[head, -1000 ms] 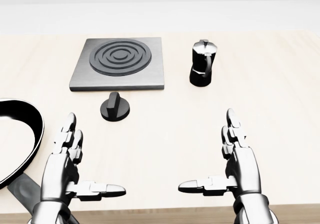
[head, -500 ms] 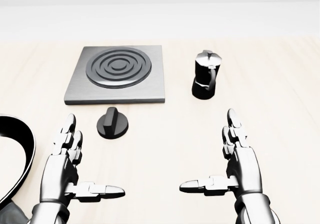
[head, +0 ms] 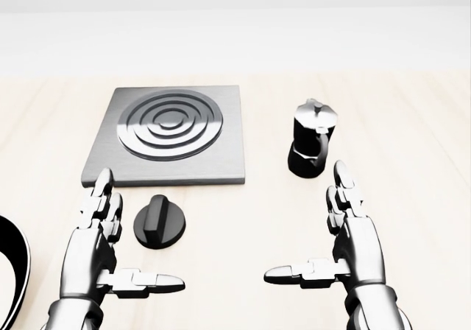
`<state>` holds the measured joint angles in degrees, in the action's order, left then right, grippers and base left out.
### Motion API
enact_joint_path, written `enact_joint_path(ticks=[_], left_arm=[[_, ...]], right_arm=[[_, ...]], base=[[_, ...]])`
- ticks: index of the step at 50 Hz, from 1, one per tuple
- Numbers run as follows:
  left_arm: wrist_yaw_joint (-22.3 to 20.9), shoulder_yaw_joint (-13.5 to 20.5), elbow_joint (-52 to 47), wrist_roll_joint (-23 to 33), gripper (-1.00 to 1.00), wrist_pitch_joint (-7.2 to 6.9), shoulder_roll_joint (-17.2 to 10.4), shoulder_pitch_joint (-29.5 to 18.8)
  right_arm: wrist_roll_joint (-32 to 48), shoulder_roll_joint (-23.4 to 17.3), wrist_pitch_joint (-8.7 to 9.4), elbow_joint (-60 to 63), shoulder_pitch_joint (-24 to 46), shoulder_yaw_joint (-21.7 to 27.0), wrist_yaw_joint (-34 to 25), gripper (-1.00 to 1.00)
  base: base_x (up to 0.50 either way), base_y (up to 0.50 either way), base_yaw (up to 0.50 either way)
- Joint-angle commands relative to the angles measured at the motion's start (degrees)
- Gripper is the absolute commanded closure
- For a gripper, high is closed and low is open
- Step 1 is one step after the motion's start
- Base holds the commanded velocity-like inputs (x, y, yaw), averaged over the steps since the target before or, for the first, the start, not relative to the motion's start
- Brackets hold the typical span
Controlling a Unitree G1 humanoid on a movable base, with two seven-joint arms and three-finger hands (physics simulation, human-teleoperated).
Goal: Turn on the stove.
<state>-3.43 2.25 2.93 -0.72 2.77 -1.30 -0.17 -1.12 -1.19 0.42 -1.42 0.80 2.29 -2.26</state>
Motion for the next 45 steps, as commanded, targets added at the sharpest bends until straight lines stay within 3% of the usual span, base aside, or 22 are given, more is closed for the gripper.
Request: enact_joint_path(ticks=[1, 21, 24, 26, 30, 33, 35, 45], left_arm=[[0.0, 0.0, 0.0, 0.1, -1.00, 0.07, 0.0, 0.1], [0.2, -0.2, 1.9, 0.9, -1.00, 0.16, -0.1, -0.5], [0.8, -0.3, 3.5, 2.2, -1.00, -0.57, -0.3, -1.0], [0.8, -0.2, 4.5, 2.3, -1.00, -0.10, -0.3, -1.3], [1.0, -0.1, 6.1, 3.0, -1.00, -0.61, -0.5, -2.2], [1.1, -0.2, 7.3, 3.5, -1.00, -0.50, -0.6, -2.6], [1.0, -0.2, 7.9, 3.5, -1.00, -0.50, -0.6, -2.9], [0.2, -0.6, 10.6, 3.6, -1.00, -1.85, -0.5, -3.7]], right_arm=[[0.0, 0.0, -0.03, -0.2, 0.0, 0.0, -0.1, -1.00], [0.0, -0.1, 0.06, -0.3, -0.1, 0.1, -0.3, -1.00], [0.0, -0.1, 0.00, -0.4, -0.1, 0.0, -0.3, -1.00], [0.0, -0.1, -0.05, -0.6, 0.0, 0.1, -0.3, -1.00], [0.1, 0.0, 0.57, 0.0, -0.1, -0.1, -0.2, -1.00], [0.0, 0.0, 0.04, -0.9, 0.3, 0.0, -0.3, -1.00], [0.0, 0.0, 0.91, 0.2, 0.0, -0.1, -0.2, -1.00], [-0.1, -0.1, -0.02, -1.4, 0.6, 0.1, -0.2, -1.00]], base=[[0.18, 0.00, 0.00], [0.02, 0.00, 0.00], [0.00, 0.00, 0.00], [0.00, 0.00, 0.00], [0.00, 0.00, 0.00], [0.00, 0.00, 0.00], [0.00, 0.00, 0.00], [0.00, 0.00, 0.00]])
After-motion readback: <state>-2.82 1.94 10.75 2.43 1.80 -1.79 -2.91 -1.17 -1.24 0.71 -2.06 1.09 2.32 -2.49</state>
